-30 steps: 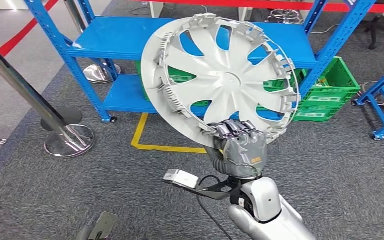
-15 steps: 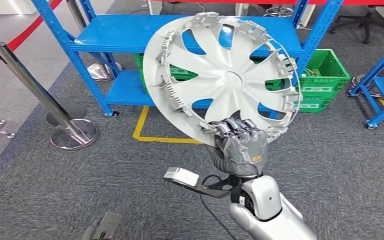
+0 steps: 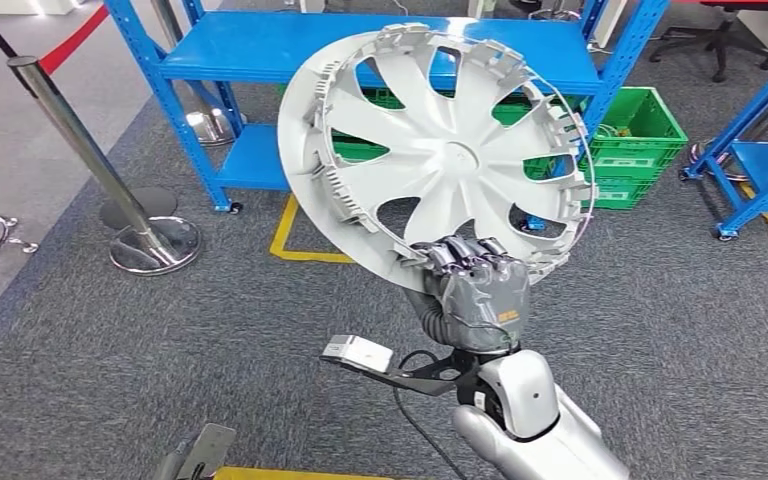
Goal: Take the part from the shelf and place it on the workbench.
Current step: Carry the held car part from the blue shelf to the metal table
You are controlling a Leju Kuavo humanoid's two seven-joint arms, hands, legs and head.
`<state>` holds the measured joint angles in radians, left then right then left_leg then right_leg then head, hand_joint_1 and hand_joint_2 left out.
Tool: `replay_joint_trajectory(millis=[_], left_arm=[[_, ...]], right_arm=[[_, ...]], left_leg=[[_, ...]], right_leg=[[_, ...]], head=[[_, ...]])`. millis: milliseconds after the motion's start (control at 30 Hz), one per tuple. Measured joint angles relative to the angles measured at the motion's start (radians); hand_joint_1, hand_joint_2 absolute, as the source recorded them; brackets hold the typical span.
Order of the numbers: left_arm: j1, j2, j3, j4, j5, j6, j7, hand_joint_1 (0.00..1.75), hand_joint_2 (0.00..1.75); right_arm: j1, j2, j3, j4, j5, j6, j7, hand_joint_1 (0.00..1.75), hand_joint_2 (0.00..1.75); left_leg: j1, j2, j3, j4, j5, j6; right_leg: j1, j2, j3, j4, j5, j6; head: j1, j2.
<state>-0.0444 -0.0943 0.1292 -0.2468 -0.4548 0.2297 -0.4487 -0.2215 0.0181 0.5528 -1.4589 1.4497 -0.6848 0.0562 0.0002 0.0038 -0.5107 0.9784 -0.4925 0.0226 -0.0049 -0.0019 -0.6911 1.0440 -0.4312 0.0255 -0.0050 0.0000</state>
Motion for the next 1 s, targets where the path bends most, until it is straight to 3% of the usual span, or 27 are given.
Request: replay_joint_trajectory(millis=[67,100,133,167,200,233,267,333,367,433,500,600,633,667,700,767,833,900,1000], left_arm=[[0.0,0.0,0.0,0.0,0.002,-0.001,0.0,0.0,0.0],[0.001,0.0,0.0,0.0,0.003,-0.002,0.0,0.0,0.0],[0.001,0.0,0.0,0.0,0.004,-0.002,0.0,0.0,0.0],[0.002,0.0,0.0,0.0,0.004,-0.003,0.0,0.0,0.0],[0.002,0.0,0.0,0.0,0.005,-0.004,0.0,0.0,0.0],[0.003,0.0,0.0,0.0,0.005,-0.005,0.0,0.0,0.0],[0.003,-0.001,0.0,0.0,0.005,-0.005,0.0,0.0,0.0],[0.003,-0.002,0.0,0.0,0.005,-0.006,0.001,0.0,0.0],[0.003,-0.002,0.0,0.0,0.005,-0.006,0.001,0.0,0.0],[0.003,-0.001,0.0,0.0,0.005,-0.006,0.002,0.0,0.0],[0.004,0.0,0.0,0.0,0.005,-0.006,0.002,0.0,0.0],[0.006,0.0,0.0,0.0,0.006,-0.006,0.003,0.0,0.0],[0.007,0.0,0.0,0.0,0.006,-0.006,0.003,0.0,0.0],[0.008,0.0,0.0,0.0,0.006,-0.007,0.003,0.0,0.0],[0.009,0.0,0.0,0.0,0.006,-0.007,0.003,0.0,0.0],[0.008,0.001,0.0,0.0,0.006,-0.009,0.003,0.0,0.0],[0.008,0.002,0.0,0.0,0.006,-0.009,0.003,0.0,0.0],[0.008,0.002,0.0,0.0,0.006,-0.01,0.003,0.0,0.0],[0.008,0.001,0.0,0.0,0.006,-0.011,0.003,0.0,0.0]], right_arm=[[0.001,0.0,0.0,0.001,0.0,0.0,0.0,1.75,1.75],[0.001,0.0,0.001,0.002,0.0,0.0,0.0,1.75,1.75],[0.001,0.0,0.001,0.002,0.0,0.0,0.0,1.75,1.75],[0.001,0.0,0.001,0.003,0.0,0.0,0.0,1.75,1.75],[0.001,0.0,0.001,0.003,0.001,0.0,0.0,1.75,1.75],[0.0,0.0,0.001,0.004,0.001,0.0,0.0,1.75,1.75],[0.0,0.0,0.001,0.003,0.001,0.0,0.0,1.75,1.75],[-0.003,0.0,0.001,0.003,0.001,0.0,0.0,1.75,1.75],[-0.004,0.0,0.001,0.003,0.001,0.0,0.0,1.75,1.75],[-0.004,0.0,0.001,0.003,0.001,0.0,0.0,1.75,1.75],[-0.003,0.001,0.001,0.003,0.002,0.0,0.0,1.75,1.75],[-0.003,0.001,0.0,0.004,0.002,0.0,0.0,1.75,1.75],[-0.002,0.001,0.0,0.004,0.003,0.0,0.0,1.75,1.75],[-0.001,0.001,0.0,0.005,0.003,0.0,0.0,1.75,1.75],[0.0,0.001,0.0,0.006,0.003,0.0,0.0,1.75,1.75],[0.0,0.001,0.0,0.007,0.004,0.0,0.0,1.75,1.75],[-0.001,0.001,0.0,0.007,0.007,-0.001,0.0,1.75,1.75],[-0.002,0.001,0.0,0.007,0.008,-0.001,0.001,1.75,1.75],[-0.002,0.001,0.0,0.007,0.009,-0.001,0.002,1.75,1.75]], left_leg=[[0.0,0.002,-0.03,0.0,0.025,0.01],[0.0,0.002,-0.045,0.0,0.037,0.01],[0.0,0.002,-0.059,0.001,0.048,0.01],[-0.001,0.002,-0.073,0.002,0.058,0.008],[-0.001,0.002,-0.087,0.004,0.068,0.006],[-0.001,0.002,-0.098,0.005,0.077,0.003],[-0.002,0.002,-0.107,0.007,0.085,-0.001],[-0.005,0.002,-0.117,0.011,0.098,-0.01],[-0.005,0.003,-0.121,0.012,0.105,-0.016],[-0.004,0.003,-0.127,0.014,0.114,-0.028],[-0.001,0.002,-0.143,0.052,0.075,-0.04],[0.006,0.0,-0.201,0.23,-0.041,-0.055],[0.008,0.0,-0.212,0.277,-0.058,-0.058],[0.009,0.0,-0.208,0.292,-0.055,-0.059],[0.009,0.0,-0.185,0.266,-0.035,-0.059],[0.009,0.0,-0.105,0.141,0.016,-0.052],[0.006,-0.001,-0.05,0.045,0.033,-0.043],[0.004,-0.002,-0.045,0.021,0.031,-0.037],[0.005,-0.002,-0.049,0.016,0.032,-0.037]], right_leg=[[-0.001,0.0,-0.032,0.115,-0.103,0.006],[-0.002,0.0,-0.044,0.182,-0.133,0.008],[-0.002,0.0,-0.049,0.234,-0.136,0.009],[-0.002,0.0,-0.041,0.257,-0.116,0.009],[-0.002,0.0,-0.016,0.245,-0.086,0.008],[-0.001,0.0,0.028,0.198,-0.061,0.006],[0.0,-0.001,0.09,0.125,-0.056,0.002],[0.003,-0.001,0.19,-0.015,-0.085,-0.006],[0.005,-0.001,0.214,-0.054,-0.102,-0.009],[0.004,0.0,0.212,-0.073,-0.103,-0.018],[0.0,-0.001,0.203,-0.077,-0.089,-0.034],[0.001,-0.003,0.186,-0.076,-0.07,-0.044],[0.002,-0.003,0.178,-0.074,-0.065,-0.044],[0.002,-0.003,0.171,-0.072,-0.062,-0.043],[0.002,-0.002,0.165,-0.068,-0.059,-0.042],[0.003,-0.002,0.156,-0.06,-0.058,-0.04],[0.006,-0.001,0.149,-0.054,-0.056,-0.032],[0.009,0.0,0.141,-0.05,-0.053,-0.029],[0.011,-0.001,0.136,-0.048,-0.053,-0.042]], head=[[0.002,0.0],[0.002,0.0],[0.002,0.0],[0.002,0.0],[0.002,0.0],[0.002,0.0],[0.002,0.0],[0.002,0.0],[0.001,0.0],[0.001,0.0],[-0.002,0.0],[-0.006,0.0],[-0.006,0.0],[-0.006,0.0],[-0.006,0.0],[-0.006,0.0],[-0.005,0.0],[-0.004,0.0],[-0.003,0.0]])
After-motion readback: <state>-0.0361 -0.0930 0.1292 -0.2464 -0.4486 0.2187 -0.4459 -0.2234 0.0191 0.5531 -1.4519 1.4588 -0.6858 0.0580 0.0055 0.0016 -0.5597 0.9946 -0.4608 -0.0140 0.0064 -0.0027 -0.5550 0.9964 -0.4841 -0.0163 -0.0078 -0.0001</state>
